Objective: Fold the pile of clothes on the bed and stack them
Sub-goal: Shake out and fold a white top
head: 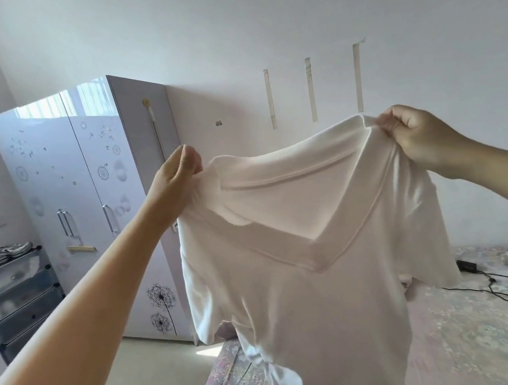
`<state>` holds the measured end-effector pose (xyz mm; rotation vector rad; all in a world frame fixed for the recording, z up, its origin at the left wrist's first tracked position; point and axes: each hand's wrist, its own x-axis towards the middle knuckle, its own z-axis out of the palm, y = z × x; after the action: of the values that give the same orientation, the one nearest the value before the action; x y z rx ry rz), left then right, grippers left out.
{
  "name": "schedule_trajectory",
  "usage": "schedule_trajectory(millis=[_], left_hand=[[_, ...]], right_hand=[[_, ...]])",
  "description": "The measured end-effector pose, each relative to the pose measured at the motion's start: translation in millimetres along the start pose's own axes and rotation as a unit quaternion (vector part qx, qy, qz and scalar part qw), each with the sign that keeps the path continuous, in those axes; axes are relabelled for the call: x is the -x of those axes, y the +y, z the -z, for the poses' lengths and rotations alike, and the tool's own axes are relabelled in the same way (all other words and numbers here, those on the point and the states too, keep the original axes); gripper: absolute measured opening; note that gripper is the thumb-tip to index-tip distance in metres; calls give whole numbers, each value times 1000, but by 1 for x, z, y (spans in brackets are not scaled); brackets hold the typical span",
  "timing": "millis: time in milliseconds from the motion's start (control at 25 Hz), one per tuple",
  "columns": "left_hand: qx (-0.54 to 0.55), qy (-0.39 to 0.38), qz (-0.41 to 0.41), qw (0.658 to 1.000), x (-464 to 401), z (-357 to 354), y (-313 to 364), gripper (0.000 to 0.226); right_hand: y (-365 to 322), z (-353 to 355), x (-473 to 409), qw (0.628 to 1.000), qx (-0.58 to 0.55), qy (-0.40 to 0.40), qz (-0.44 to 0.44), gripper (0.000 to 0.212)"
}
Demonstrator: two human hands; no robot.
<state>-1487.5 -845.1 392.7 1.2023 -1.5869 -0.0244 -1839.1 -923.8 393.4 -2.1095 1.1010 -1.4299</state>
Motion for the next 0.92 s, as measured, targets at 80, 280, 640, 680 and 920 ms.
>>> schedule_trajectory(millis=[80, 280, 640, 680, 920], left_hand=[[-24, -57, -24, 998, 4, 6, 7, 46], [-89, -97, -24, 991, 3, 15, 7, 30], [-161, 85, -21, 983, 4, 16, 19, 20], [-170, 95, -34, 980, 6, 15, 24, 20], [-113, 157, -65, 979, 11, 13, 36, 15]], right_hand=[[-5, 1, -2, 999, -31, 20, -10, 28], [-14, 16, -6, 999, -13, -28, 16, 20], [-20, 26, 8, 959, 211, -6, 189, 18], [-20, 25, 8, 965, 194, 15, 174, 27], [-26, 13, 10, 996, -87, 1, 32, 37]])
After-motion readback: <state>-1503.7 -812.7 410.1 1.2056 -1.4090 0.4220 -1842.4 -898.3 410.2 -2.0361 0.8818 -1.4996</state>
